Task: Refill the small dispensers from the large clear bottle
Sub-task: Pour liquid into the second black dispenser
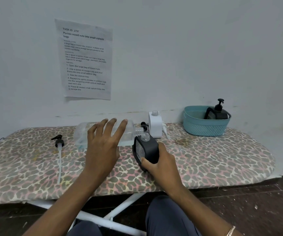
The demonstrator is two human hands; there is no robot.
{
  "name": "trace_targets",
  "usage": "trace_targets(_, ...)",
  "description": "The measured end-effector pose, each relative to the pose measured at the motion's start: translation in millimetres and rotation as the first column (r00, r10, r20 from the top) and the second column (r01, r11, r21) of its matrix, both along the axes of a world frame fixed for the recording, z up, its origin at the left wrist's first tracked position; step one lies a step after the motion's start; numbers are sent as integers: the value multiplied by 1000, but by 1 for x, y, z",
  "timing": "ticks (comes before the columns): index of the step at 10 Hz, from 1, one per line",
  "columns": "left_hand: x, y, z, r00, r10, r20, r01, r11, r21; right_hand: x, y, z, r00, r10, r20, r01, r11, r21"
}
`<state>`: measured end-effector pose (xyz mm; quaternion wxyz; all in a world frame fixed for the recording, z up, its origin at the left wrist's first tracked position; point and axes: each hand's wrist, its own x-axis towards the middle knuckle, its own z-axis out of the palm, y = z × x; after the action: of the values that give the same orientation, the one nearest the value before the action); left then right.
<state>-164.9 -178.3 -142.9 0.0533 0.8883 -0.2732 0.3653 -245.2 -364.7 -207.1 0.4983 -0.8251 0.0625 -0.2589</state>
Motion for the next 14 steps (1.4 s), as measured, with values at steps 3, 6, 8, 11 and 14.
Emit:
trace_targets(3,-1,0,2,1000,-3,-9,4,1000,6,0,0,0,1000,-3,-12,3,1000,-12)
trace_targets(6,-2,0,4,1000,-2,-6,2,1000,15,0,-1,0,1000,4,-10,-4,1000,-6)
trace_targets(8,-2,0,6,1000,-7,-7,7,1000,16,0,0,0,1000,6,-5,-6,1000,-2)
trace_targets(11,-2,0,6,1000,-7,-14,8,1000,24,0,0,1,1000,-2,-2,2,1000,-6)
trace_targets(14,0,0,4,1000,-1,-9,1,1000,23,-2,1,2,1000,4,-5,-4,1000,-1)
